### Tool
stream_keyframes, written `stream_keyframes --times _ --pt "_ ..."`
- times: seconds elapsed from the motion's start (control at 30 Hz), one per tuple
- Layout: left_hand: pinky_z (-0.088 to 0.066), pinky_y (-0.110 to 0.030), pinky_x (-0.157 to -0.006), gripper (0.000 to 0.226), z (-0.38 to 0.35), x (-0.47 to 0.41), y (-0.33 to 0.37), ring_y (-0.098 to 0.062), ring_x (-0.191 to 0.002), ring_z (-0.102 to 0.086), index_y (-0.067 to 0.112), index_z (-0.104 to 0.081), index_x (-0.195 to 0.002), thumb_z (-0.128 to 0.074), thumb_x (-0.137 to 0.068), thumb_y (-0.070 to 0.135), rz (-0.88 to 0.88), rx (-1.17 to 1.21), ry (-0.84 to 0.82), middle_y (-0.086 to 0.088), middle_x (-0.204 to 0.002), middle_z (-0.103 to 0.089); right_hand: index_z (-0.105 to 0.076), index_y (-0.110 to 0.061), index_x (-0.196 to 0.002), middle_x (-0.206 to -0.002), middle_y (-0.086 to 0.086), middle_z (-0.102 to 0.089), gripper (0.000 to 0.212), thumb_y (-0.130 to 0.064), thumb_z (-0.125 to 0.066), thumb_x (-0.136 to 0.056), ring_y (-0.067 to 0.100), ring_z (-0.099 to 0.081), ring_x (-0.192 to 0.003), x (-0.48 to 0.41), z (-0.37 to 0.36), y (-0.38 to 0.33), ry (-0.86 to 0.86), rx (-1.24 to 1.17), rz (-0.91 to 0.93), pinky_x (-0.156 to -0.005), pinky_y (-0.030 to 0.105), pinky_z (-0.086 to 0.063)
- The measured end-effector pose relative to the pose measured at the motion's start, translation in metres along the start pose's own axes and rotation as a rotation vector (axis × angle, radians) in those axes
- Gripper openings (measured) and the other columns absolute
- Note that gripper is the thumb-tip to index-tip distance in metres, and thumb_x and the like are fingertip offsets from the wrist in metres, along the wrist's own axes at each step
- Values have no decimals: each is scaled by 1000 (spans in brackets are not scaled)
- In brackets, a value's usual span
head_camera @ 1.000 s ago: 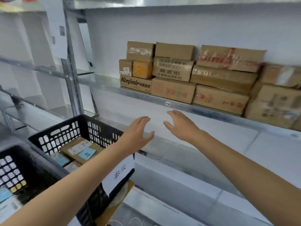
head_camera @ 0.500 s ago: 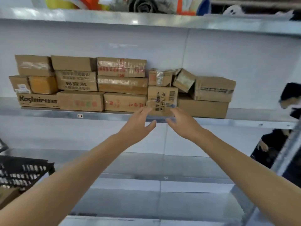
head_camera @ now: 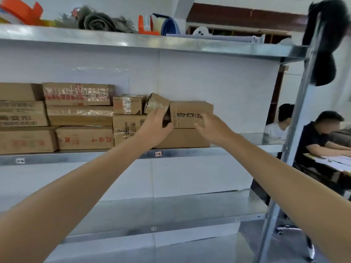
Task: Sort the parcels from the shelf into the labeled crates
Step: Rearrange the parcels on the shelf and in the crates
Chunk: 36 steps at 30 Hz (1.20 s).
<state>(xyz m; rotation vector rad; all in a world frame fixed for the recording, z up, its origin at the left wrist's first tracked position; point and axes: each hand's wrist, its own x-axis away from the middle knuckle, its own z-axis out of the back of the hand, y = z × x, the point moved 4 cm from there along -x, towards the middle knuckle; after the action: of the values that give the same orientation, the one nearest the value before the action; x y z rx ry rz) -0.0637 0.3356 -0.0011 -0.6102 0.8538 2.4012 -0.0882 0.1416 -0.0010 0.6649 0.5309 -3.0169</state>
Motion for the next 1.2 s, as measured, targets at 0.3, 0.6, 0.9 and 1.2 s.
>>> stream_keyframes --times 0.3,0.6,0.9,1.2 --pt "-55 -42 -88 60 0 -76 -40 -23 -103 -59 15 -52 -130 -49 -77 43 163 -81 94 -4 -117 -60 -45 -4 -141 -126 9 -60 42 -22 -47 -103 25 -58 -114 -39 -5 -44 -57 -367 72 -87 31 -45" --pt "-47 -28 -83 33 -10 -72 -8 -17 -103 -54 12 -56 -119 -53 -86 17 88 -47 109 0 -115 -52 -52 -16 -78 -73 -2 -54 23 -13 -43 -98 12 -50 -66 -75 -20 -42 69 -403 76 -53 23 -32" --pt "-35 -17 -53 23 -66 -73 -1 -5 -71 -48 6 -52 -114 -56 -99 23 233 151 -64 -3 -97 -58 -51 0 -132 -134 17 -42 40 -17 -47 -96 31 -45 -124 -90 1 26 222 -264 -48 -98 38 -44" --pt "-43 -29 -77 42 -83 -89 -5 -20 -100 -53 4 -47 -130 -57 -91 15 420 437 -45 -8 -119 -56 -42 -2 -145 -137 11 -54 62 -46 -47 -101 24 -53 -112 -100 -17 84 45 -665 -317 -86 30 -40"
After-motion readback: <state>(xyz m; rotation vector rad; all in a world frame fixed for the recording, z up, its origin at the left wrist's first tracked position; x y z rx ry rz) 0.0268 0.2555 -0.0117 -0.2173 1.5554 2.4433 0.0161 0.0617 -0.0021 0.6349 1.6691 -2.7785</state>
